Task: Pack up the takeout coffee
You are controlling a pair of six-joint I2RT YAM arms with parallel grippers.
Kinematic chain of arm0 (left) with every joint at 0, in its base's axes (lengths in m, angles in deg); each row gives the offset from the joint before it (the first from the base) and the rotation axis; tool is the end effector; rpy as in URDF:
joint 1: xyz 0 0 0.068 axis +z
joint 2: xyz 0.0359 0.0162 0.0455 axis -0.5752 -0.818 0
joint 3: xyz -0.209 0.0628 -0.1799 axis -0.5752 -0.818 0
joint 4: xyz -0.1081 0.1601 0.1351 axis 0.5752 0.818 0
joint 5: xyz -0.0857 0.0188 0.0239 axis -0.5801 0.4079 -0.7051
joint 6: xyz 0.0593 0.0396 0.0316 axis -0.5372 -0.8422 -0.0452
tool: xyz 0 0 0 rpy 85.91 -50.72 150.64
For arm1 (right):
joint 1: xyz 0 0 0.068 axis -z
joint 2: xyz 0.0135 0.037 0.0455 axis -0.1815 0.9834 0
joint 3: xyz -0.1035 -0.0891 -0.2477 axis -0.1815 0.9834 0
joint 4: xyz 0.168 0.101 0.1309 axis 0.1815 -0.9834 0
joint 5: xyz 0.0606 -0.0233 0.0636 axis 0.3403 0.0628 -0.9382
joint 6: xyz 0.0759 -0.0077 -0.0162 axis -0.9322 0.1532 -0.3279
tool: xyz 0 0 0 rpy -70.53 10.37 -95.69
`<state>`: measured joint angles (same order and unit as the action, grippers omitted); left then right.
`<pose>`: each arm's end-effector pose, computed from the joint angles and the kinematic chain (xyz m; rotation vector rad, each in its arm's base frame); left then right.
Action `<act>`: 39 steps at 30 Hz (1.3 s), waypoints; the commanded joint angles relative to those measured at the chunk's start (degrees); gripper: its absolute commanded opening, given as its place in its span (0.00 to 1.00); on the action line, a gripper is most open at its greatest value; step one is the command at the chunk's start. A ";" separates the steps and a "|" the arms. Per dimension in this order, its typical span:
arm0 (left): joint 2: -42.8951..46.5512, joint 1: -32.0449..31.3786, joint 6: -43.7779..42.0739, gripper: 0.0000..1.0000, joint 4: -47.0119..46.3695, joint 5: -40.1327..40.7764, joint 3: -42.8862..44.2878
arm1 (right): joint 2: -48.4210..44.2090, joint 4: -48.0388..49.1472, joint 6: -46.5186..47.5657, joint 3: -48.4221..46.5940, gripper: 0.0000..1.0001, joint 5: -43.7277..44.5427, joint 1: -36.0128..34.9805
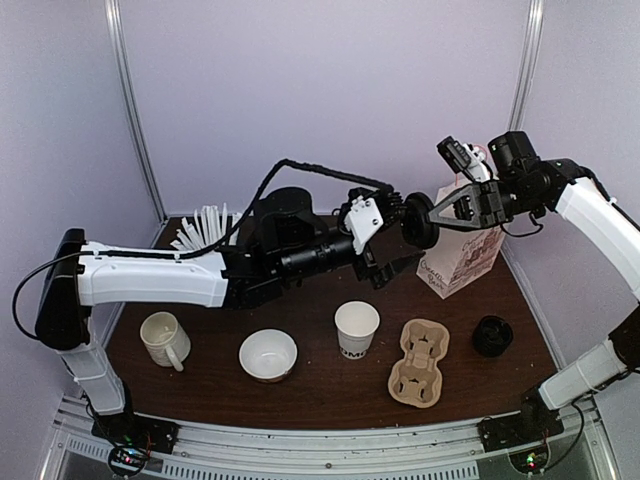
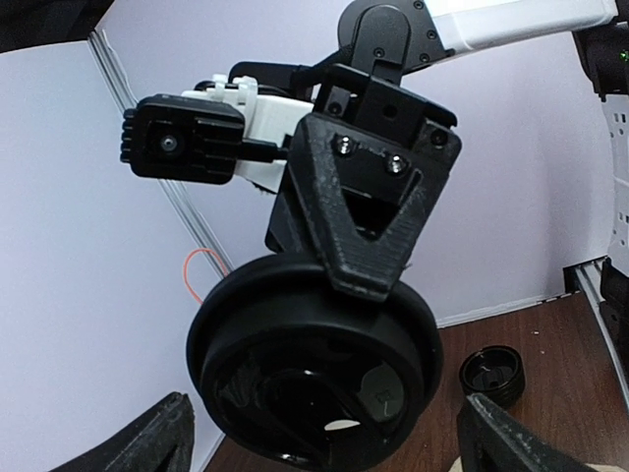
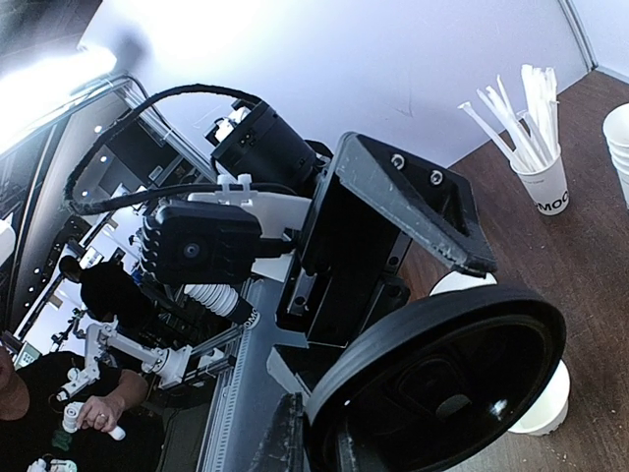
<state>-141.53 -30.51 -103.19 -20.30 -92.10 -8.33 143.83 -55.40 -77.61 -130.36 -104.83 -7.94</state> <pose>0.1729 -0.3980 0.3699 1.0844 1.0690 -0.7317 0.1971 0.1356 0.4087 -1.0949 1.7042 1.8440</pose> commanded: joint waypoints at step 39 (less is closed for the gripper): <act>-3.19 2.02 5.33 0.80 73.02 10.39 25.33 | -0.82 -0.18 13.28 9.27 0.77 45.11 2.78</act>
<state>-140.63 -28.68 -100.18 35.63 -84.56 10.77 142.21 -61.35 -63.27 -123.47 -70.49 -5.05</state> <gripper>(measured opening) 0.803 0.771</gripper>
